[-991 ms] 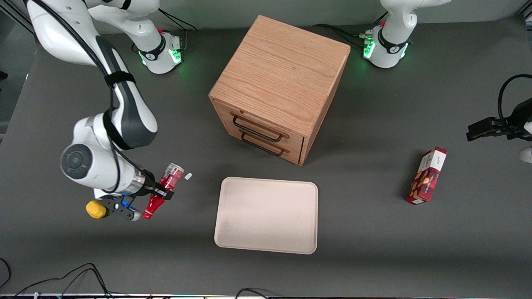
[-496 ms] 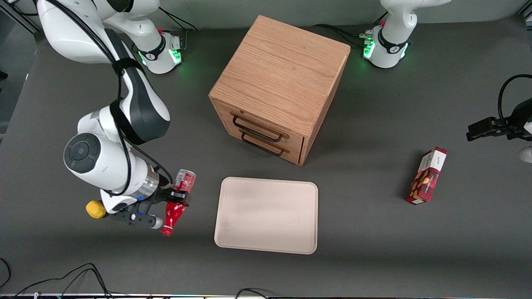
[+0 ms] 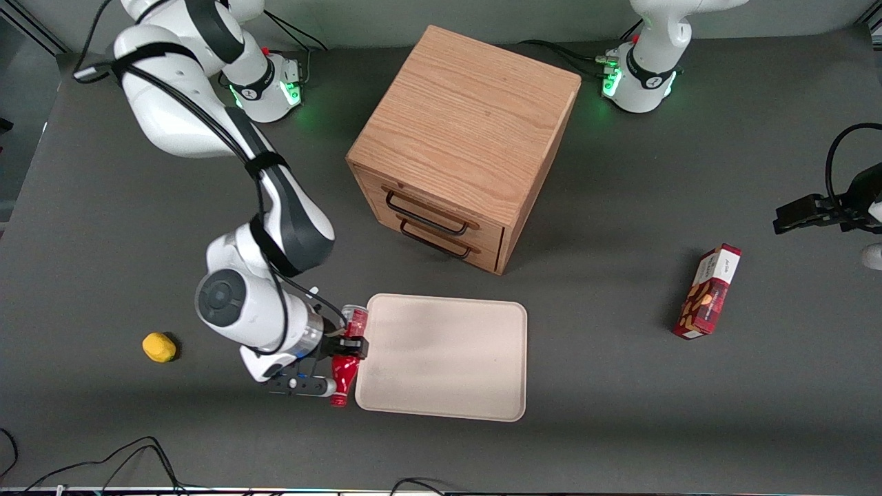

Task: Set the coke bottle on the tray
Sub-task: 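Lower the red bottle onto the cream tray with the right gripper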

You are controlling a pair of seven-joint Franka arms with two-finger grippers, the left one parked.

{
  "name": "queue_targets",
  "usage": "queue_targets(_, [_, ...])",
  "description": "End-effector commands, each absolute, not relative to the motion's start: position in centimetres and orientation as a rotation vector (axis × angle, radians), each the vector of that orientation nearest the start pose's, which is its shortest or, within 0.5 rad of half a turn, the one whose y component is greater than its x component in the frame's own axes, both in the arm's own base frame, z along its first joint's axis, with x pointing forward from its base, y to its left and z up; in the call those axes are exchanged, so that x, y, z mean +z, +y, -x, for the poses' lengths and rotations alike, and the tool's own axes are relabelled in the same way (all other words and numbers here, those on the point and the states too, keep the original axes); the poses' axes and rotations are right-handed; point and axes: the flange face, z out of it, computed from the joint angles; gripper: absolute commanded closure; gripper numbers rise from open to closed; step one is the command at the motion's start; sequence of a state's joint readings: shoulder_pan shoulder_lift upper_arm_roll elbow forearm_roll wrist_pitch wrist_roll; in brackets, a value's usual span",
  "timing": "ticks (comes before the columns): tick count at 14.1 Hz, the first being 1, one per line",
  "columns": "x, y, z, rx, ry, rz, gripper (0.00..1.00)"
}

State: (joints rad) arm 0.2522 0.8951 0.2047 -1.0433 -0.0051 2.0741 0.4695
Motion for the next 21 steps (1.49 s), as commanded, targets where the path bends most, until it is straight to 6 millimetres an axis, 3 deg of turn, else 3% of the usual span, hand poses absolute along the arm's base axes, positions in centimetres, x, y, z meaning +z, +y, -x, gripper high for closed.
queue_targets(1, [28.2,31.1,-73.7,-0.132,0.123,2.922,1.00])
queue_targets(4, [23.0,32.7,-73.3,-0.145,0.167,2.900,1.00])
queue_targets(5, [21.6,32.8,-73.3,-0.148,0.185,2.895,0.89])
queue_targets(7, [19.9,32.7,-73.2,-0.153,0.194,2.890,0.80])
queue_targets(8, [19.7,32.6,-73.2,-0.151,0.193,2.894,0.64])
queue_targets(9, [19.5,32.6,-73.1,-0.146,0.195,2.894,0.60])
queue_targets(12, [18.7,32.3,-72.9,-0.132,0.198,2.906,0.33])
queue_targets(14, [18.7,32.2,-72.8,-0.136,0.198,2.909,0.00])
queue_targets(16, [19.5,32.1,-72.9,-0.148,0.196,2.907,0.00])
queue_targets(18, [22.8,31.6,-73.3,-0.175,0.221,2.898,0.00])
queue_targets(19, [25.0,31.4,-73.0,-0.176,0.217,2.904,0.00])
queue_targets(21, [30.5,29.1,-72.7,-0.170,0.219,2.923,0.00])
